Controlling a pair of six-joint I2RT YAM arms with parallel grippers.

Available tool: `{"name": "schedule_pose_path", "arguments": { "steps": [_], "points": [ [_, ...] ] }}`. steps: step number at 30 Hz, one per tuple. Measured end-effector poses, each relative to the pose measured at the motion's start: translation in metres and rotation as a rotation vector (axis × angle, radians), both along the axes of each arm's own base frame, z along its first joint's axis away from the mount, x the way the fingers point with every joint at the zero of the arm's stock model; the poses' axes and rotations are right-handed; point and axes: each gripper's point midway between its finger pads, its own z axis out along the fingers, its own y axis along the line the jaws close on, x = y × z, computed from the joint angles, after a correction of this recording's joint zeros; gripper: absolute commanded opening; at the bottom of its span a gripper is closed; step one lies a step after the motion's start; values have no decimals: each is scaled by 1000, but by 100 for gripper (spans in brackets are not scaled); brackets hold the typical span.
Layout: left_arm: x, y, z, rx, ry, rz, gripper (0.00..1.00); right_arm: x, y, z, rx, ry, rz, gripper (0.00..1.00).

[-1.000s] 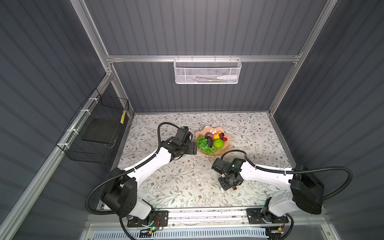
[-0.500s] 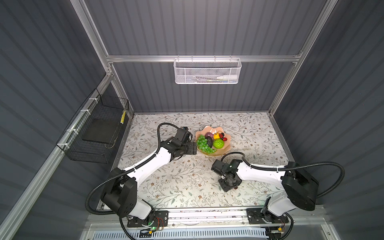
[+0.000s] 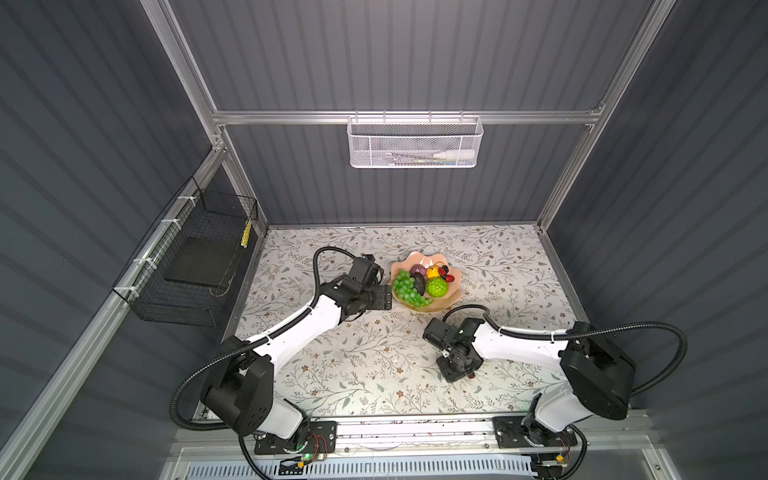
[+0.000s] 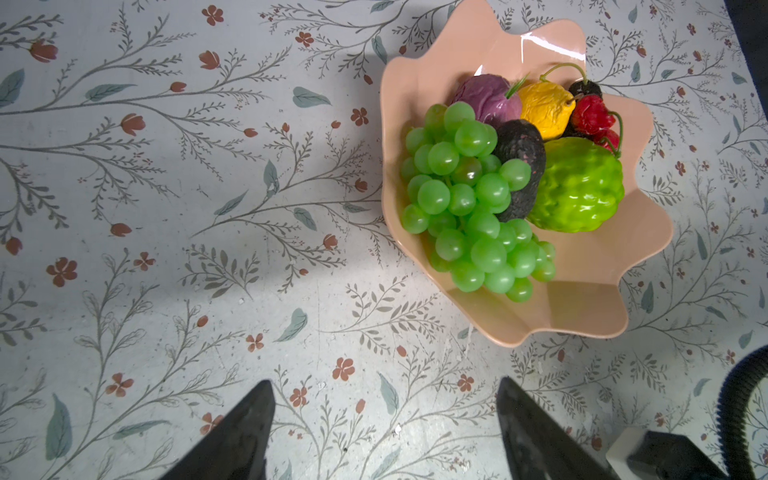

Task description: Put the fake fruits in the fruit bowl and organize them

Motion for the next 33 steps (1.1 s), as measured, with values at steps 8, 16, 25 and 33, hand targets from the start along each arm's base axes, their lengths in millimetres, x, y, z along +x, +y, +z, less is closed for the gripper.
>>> {"name": "schedule_pose_path", "arguments": {
  "steps": [8, 16, 25, 33],
  "points": [
    [1, 2, 2, -1, -6, 5, 84, 5, -1, 3, 20, -3, -23, 6],
    [0, 4, 1, 4, 0, 9, 84, 30, 4, 46, 138, -100, -58, 12],
    [0, 4, 1, 5, 2, 9, 85, 27, -7, 32, 43, -52, -13, 55],
    [0, 4, 1, 4, 1, 8, 85, 28, -5, 16, -22, 12, 34, 64]
  ]
}}
